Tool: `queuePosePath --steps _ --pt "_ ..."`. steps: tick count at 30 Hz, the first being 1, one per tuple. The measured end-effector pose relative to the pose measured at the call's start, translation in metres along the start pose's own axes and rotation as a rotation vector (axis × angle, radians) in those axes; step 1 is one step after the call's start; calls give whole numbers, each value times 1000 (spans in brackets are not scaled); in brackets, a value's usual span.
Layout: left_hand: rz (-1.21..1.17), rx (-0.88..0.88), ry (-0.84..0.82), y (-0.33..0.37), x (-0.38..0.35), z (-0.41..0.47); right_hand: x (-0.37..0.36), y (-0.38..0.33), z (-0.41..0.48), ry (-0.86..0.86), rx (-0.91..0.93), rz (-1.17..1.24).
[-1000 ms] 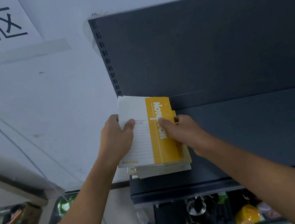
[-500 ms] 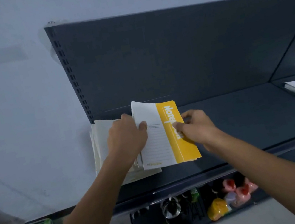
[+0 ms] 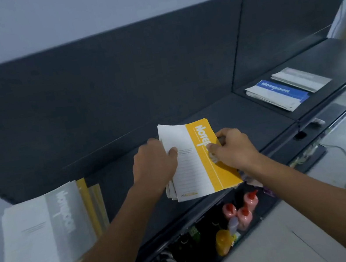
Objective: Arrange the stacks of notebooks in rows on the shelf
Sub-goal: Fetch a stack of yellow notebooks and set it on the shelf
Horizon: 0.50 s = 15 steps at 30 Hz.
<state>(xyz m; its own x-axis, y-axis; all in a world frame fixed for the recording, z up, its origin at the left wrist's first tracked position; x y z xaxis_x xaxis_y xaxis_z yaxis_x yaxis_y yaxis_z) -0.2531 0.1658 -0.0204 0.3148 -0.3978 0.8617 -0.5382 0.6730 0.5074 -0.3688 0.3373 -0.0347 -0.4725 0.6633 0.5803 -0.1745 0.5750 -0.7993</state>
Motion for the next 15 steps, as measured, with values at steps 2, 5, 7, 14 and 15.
queuePosePath --steps 2,5,7,14,15 --pt "4 -29 -29 36 -21 8 33 22 8 34 -23 -8" --pt "24 -70 -70 91 -52 20 82 54 22 56 -62 9" --pt "18 -91 -80 125 -72 28 115 75 31 60 -73 18" --pt "16 -167 -83 231 -130 52 213 132 57 130 -98 -38" --pt "20 -172 -88 244 -138 55 224 139 61 144 -97 -48"
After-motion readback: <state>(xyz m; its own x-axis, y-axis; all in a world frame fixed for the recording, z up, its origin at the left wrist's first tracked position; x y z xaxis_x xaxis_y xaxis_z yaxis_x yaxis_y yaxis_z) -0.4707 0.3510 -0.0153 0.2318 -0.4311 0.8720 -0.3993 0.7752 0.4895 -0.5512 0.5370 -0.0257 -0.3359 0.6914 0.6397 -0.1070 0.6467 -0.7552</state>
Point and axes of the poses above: each hand's wrist, its own z-axis towards the middle knuckle, its own x-axis out of the back of the hand, y = z × x, the point moved 2 cm from there along z, towards the middle knuckle, and after that the axes turned 5 degrees about -y, right-handed, at the moved point
